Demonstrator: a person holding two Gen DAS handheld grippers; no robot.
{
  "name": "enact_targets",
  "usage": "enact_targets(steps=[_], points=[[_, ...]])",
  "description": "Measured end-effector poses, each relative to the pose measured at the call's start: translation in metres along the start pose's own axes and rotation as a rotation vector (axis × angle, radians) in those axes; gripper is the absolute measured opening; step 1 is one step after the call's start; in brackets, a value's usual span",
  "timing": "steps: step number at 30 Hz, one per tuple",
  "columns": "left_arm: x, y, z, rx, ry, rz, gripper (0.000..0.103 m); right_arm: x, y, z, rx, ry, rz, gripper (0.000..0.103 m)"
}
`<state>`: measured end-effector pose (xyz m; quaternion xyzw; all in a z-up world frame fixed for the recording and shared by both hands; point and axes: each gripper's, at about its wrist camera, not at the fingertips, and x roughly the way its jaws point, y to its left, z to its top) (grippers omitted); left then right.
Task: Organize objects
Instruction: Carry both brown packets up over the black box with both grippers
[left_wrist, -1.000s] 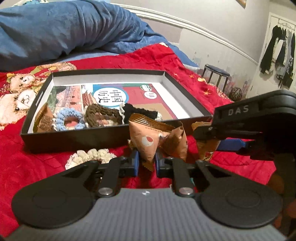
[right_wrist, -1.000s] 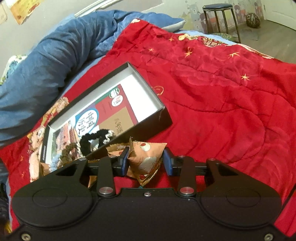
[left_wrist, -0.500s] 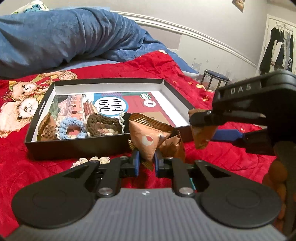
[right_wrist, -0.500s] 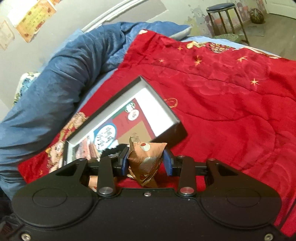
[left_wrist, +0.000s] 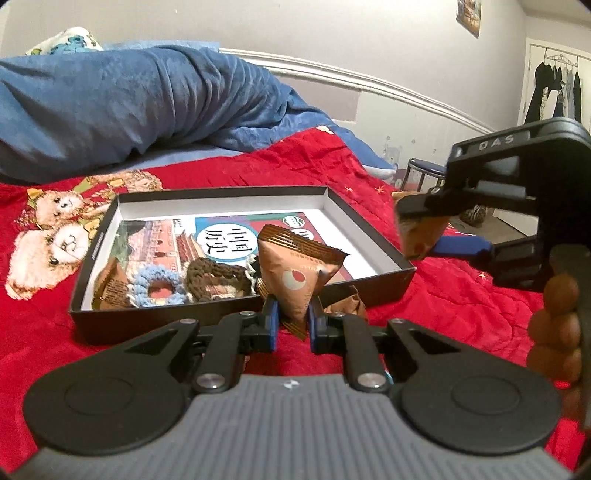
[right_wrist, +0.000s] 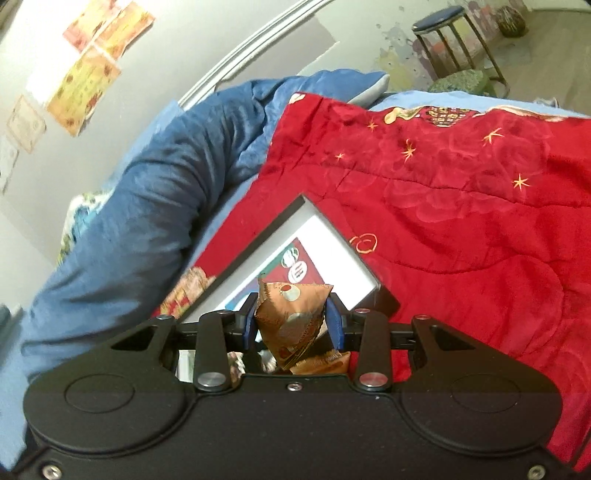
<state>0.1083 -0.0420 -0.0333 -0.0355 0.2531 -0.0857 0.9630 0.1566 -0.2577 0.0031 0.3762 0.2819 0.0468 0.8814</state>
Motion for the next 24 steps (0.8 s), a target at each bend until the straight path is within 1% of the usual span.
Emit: enact_targets(steps=[4, 10, 13, 14, 18, 21, 24], points=[[-0.003, 0.001, -0.001, 0.009, -0.004, 0.012, 0.019, -0.001, -0.004, 0.006, 0.029, -0.028, 0.012, 0.036], [-0.009, 0.001, 0.0, 0.027, -0.021, 0.026, 0.019, 0.003, -0.006, 0.011, 0.044, -0.056, 0.008, 0.036], [-0.012, 0.001, -0.002, 0.024, -0.025, 0.0, 0.019, 0.001, 0.003, 0.017, -0.052, -0.115, -0.09, 0.036], [-0.013, 0.0, -0.003, 0.031, -0.026, -0.008, 0.019, 0.001, 0.005, 0.019, -0.061, -0.126, -0.1, 0.036], [-0.015, -0.015, -0.01, 0.085, -0.02, -0.018, 0.019, -0.003, -0.001, 0.028, -0.017, -0.128, -0.078, 0.036], [-0.015, -0.027, -0.015, 0.111, -0.013, -0.024, 0.019, -0.005, -0.004, 0.031, -0.011, -0.139, -0.076, 0.036], [-0.017, -0.038, -0.017, 0.128, -0.044, -0.023, 0.019, -0.006, -0.009, 0.032, 0.004, -0.139, -0.059, 0.036]])
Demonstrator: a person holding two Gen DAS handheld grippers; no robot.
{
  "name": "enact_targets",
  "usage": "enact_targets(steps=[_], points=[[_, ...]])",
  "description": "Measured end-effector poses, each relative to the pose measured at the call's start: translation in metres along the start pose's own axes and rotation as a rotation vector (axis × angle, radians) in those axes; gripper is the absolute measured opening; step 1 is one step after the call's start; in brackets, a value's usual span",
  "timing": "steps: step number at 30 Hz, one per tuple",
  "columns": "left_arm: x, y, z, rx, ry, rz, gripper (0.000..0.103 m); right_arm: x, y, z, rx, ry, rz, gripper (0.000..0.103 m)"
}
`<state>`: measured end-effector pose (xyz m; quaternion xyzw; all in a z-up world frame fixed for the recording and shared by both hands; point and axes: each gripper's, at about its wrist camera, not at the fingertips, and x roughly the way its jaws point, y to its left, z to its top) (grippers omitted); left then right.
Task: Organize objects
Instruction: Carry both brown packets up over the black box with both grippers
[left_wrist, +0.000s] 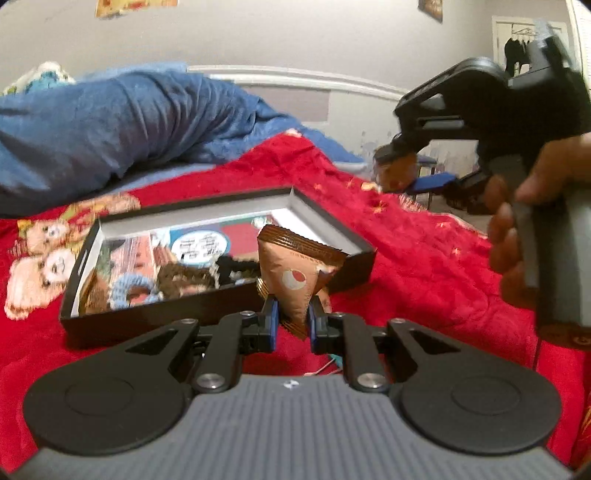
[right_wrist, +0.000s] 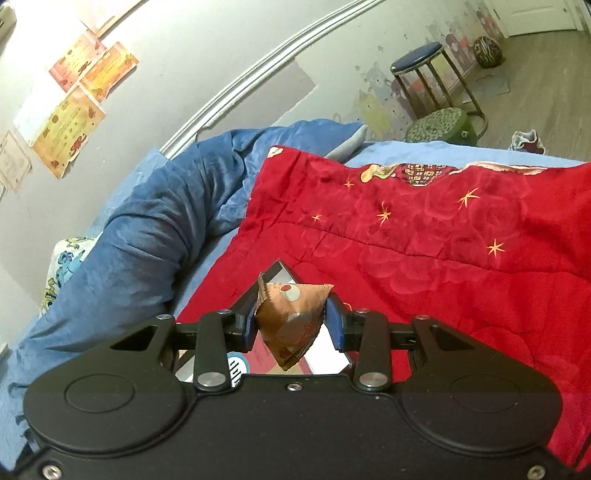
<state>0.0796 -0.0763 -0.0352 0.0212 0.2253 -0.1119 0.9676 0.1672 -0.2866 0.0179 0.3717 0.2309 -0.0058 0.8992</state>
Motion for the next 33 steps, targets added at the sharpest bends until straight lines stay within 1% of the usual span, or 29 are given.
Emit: enact_targets(steps=[3, 7, 13, 18, 21, 26, 33], points=[[0.0, -0.007, 0.004, 0.02, -0.021, -0.001, 0.019, -0.001, -0.004, 0.003, 0.0, -0.022, -0.011, 0.036], [0.007, -0.011, 0.007, 0.033, -0.026, 0.028, 0.019, 0.003, -0.01, 0.008, 0.029, -0.019, 0.0, 0.036], [0.022, -0.001, 0.013, -0.02, -0.022, 0.084, 0.019, 0.008, -0.012, 0.008, 0.034, -0.01, 0.016, 0.036], [0.028, 0.009, 0.025, -0.067, -0.042, 0.115, 0.019, 0.013, -0.013, 0.01, 0.048, -0.003, 0.033, 0.036], [0.031, 0.016, 0.033, -0.109, -0.044, 0.102, 0.019, 0.015, -0.015, 0.012, 0.066, -0.004, 0.039, 0.036], [0.038, 0.014, 0.043, -0.073, -0.044, 0.098, 0.019, 0.013, -0.017, 0.015, 0.072, -0.02, 0.051, 0.036], [0.046, 0.005, 0.053, -0.056, -0.037, 0.079, 0.019, 0.015, -0.023, 0.018, 0.106, -0.006, 0.072, 0.036]])
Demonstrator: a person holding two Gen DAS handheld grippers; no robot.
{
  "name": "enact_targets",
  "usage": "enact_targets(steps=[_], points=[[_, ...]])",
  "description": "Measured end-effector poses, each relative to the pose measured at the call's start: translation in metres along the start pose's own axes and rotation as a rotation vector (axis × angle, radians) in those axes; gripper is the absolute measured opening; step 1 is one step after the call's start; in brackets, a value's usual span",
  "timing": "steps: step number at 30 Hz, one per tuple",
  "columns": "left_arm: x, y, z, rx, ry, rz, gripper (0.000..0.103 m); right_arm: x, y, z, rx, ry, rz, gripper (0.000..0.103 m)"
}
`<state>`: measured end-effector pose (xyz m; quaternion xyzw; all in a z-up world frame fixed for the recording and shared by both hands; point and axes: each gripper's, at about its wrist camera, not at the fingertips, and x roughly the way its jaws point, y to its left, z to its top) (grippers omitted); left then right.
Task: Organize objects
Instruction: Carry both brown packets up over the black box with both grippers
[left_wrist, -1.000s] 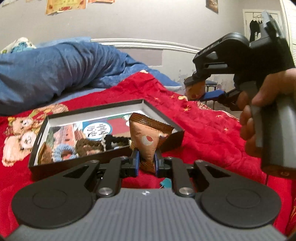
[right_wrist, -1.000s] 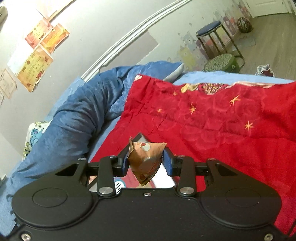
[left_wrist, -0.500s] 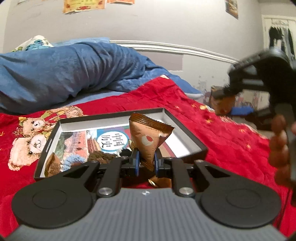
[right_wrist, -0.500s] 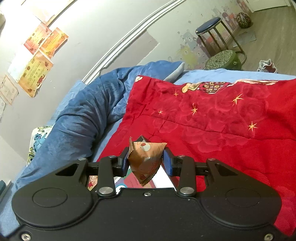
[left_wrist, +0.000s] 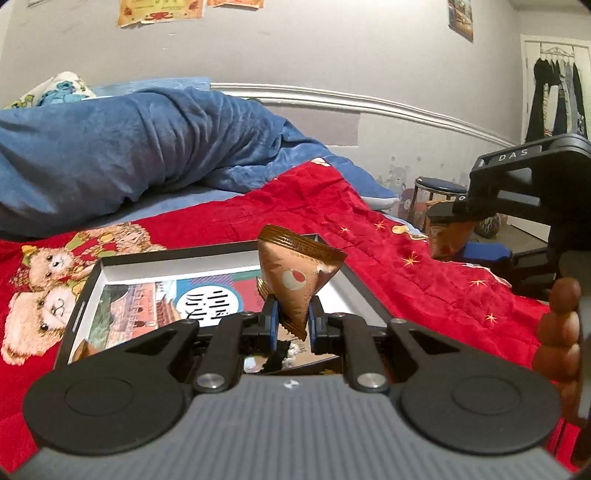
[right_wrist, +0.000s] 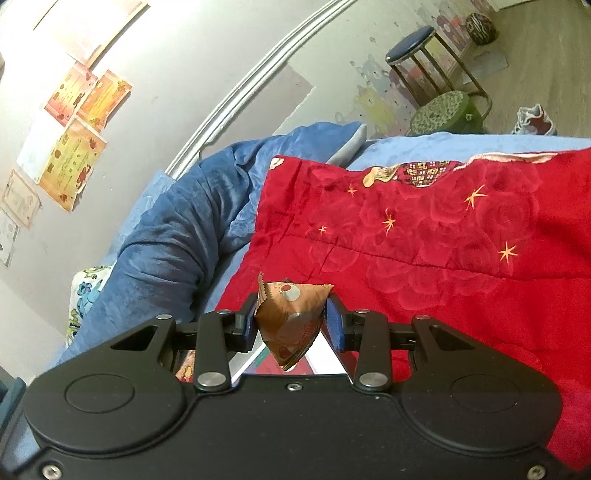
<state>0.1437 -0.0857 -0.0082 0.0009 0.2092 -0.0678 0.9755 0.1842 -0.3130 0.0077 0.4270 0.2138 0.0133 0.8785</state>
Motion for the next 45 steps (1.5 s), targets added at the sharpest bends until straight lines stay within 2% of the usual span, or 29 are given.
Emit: enact_targets(steps=[16, 32, 38, 42, 45], points=[[0.009, -0.01, 0.013, -0.008, 0.001, -0.015, 0.019, 0.0, 0.002, -0.006, -0.01, 0.021, 0.035, 0.036], [0.025, 0.022, 0.02, -0.006, -0.012, -0.032, 0.019, 0.02, 0.017, -0.021, -0.088, 0.066, 0.033, 0.036], [0.018, 0.035, 0.014, 0.012, -0.08, 0.009, 0.019, 0.033, 0.023, -0.03, -0.11, 0.075, 0.053, 0.036], [0.017, 0.048, 0.008, -0.045, -0.096, 0.037, 0.019, 0.046, 0.018, -0.032, -0.054, 0.062, 0.081, 0.036], [0.019, 0.058, 0.01, -0.072, -0.094, 0.048, 0.019, 0.053, 0.018, -0.035, -0.1, 0.042, 0.05, 0.036]])
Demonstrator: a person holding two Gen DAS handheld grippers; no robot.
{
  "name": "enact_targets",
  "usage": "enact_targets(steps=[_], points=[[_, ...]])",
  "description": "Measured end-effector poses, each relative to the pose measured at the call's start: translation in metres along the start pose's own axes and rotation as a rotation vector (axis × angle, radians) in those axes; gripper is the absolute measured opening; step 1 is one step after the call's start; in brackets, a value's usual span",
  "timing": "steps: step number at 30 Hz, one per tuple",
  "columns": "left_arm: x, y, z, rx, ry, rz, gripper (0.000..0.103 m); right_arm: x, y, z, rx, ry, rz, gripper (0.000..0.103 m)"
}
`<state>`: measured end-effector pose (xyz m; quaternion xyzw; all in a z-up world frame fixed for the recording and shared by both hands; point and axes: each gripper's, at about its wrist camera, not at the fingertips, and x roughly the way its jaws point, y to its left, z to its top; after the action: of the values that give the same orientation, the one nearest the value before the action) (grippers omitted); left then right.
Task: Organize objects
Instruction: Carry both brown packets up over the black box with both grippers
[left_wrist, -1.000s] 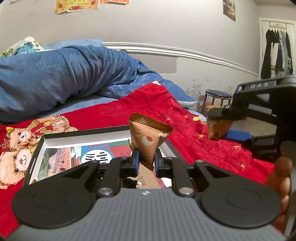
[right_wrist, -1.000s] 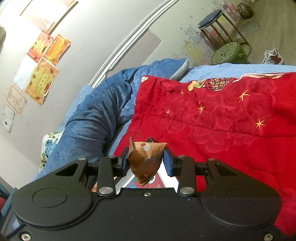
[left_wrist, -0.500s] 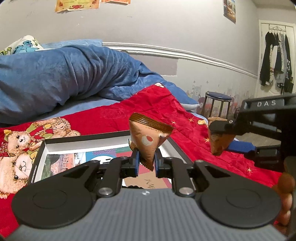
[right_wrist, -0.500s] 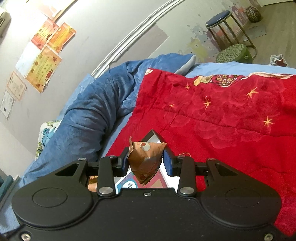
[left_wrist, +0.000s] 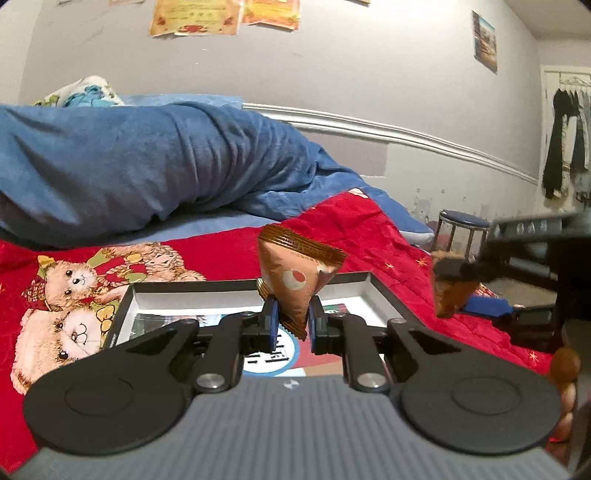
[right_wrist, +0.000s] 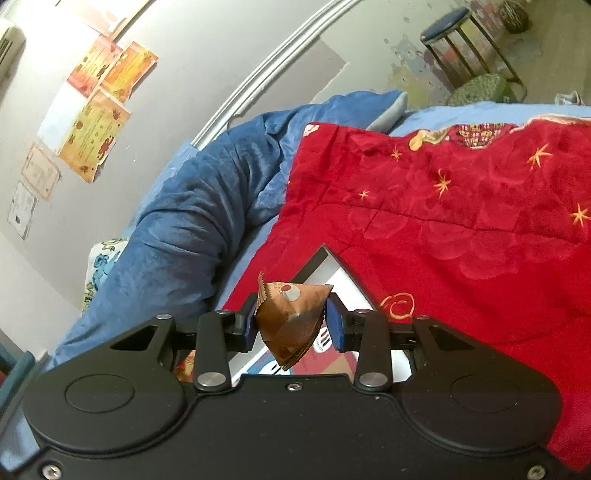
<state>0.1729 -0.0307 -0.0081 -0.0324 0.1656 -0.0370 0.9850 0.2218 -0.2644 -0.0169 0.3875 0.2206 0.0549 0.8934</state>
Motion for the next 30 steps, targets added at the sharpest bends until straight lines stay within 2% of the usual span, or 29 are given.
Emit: enact_targets(steps=[2, 6, 9, 12, 17, 20, 24, 30], points=[[0.001, 0.007, 0.004, -0.008, -0.007, 0.024, 0.019, 0.003, -0.001, 0.001, -0.012, -0.004, -0.029, 0.036], [0.007, 0.021, 0.01, -0.039, 0.003, 0.059, 0.019, 0.01, -0.01, 0.004, 0.028, 0.005, -0.014, 0.036], [0.009, 0.031, 0.01, -0.056, -0.002, 0.084, 0.019, 0.017, -0.006, -0.001, 0.011, 0.015, -0.013, 0.036], [0.014, 0.034, 0.006, -0.051, 0.022, 0.089, 0.019, 0.024, 0.002, -0.008, -0.008, 0.038, 0.031, 0.036], [0.022, 0.021, -0.001, 0.041, 0.062, 0.104, 0.019, 0.039, 0.009, -0.023, -0.017, 0.076, 0.075, 0.036], [0.022, 0.015, -0.005, 0.064, 0.048, 0.122, 0.019, 0.047, 0.011, -0.03, -0.005, 0.078, 0.082, 0.036], [0.024, 0.012, -0.007, 0.055, 0.069, 0.109, 0.019, 0.057, 0.01, -0.036, 0.011, 0.08, 0.097, 0.036], [0.031, 0.011, -0.011, 0.06, 0.11, 0.117, 0.019, 0.067, 0.009, -0.041, 0.002, 0.11, 0.075, 0.036]])
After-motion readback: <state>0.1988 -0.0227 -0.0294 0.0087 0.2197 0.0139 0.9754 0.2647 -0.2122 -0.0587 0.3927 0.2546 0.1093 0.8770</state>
